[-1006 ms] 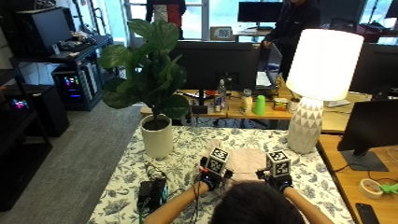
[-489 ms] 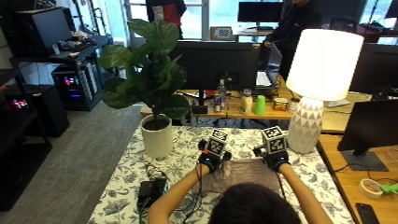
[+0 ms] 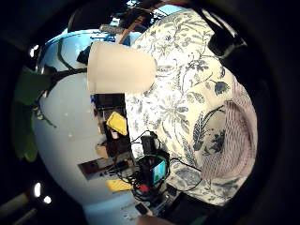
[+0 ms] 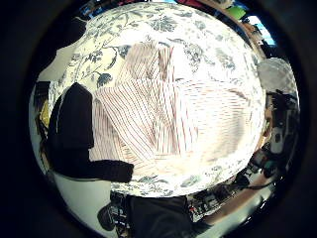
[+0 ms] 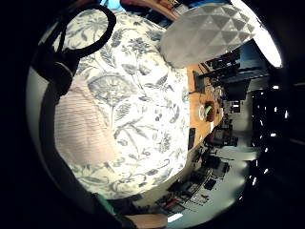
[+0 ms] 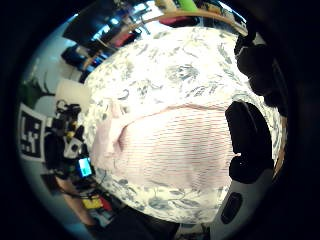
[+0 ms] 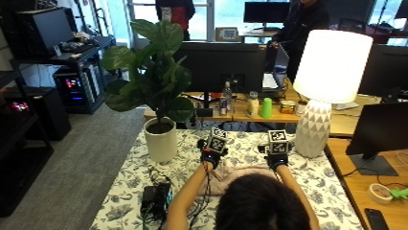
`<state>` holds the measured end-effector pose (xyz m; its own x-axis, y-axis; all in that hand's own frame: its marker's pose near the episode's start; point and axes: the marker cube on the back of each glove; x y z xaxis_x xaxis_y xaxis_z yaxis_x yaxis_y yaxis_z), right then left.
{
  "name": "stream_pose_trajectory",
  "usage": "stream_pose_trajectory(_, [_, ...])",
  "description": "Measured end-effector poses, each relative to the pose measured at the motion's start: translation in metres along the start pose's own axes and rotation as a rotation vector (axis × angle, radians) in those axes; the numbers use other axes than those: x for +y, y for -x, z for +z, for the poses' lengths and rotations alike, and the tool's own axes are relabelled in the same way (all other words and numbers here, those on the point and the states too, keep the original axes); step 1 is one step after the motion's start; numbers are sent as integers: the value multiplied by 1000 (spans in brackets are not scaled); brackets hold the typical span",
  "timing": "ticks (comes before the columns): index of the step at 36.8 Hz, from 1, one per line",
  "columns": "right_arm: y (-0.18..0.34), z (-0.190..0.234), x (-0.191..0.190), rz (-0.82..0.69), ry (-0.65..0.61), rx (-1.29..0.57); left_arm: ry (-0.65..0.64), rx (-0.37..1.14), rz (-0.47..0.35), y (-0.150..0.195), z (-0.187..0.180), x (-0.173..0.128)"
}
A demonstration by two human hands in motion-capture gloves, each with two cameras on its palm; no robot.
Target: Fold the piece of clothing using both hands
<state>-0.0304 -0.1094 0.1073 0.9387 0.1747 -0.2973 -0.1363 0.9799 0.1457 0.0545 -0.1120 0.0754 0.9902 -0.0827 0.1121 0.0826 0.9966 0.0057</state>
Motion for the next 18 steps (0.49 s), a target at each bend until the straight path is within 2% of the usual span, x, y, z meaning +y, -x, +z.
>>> stream_pose_trajectory(2, [-9, -7, 3, 16, -4, 16, -58, 8, -34, 7, -4, -1])
stream_pose_trajectory(4, [-18, -14, 7, 45, -9, 30, -90, -24, -125, 19, -7, 3])
stream_pose_trajectory(6, [-25, -19, 11, 54, -7, 16, -52, -90, -248, 33, -9, 16])
stream_pose_trajectory(7, [-27, -22, 14, 44, -2, -7, -32, -101, -270, 35, -10, 23])
stream_pose_trajectory(8, [-27, -23, 16, 23, 6, -43, -32, -81, -242, 33, -11, 28])
stream_pose_trajectory(10, [-27, -21, 20, -12, 41, -124, -78, 22, -79, 20, -12, 32])
stream_pose_trajectory(12, [-36, -10, 19, 44, 105, -150, -72, 112, 66, 5, -10, 39])
stream_pose_trajectory(13, [-43, -1, 18, 101, 142, -143, -26, 134, 104, 0, -7, 46])
stream_pose_trajectory(15, [-54, 12, 22, 218, 219, -131, 102, 146, 125, -6, 2, 58])
stream_pose_trajectory(18, [-51, 17, 50, 310, 329, -152, 248, 156, 107, -13, 21, 63])
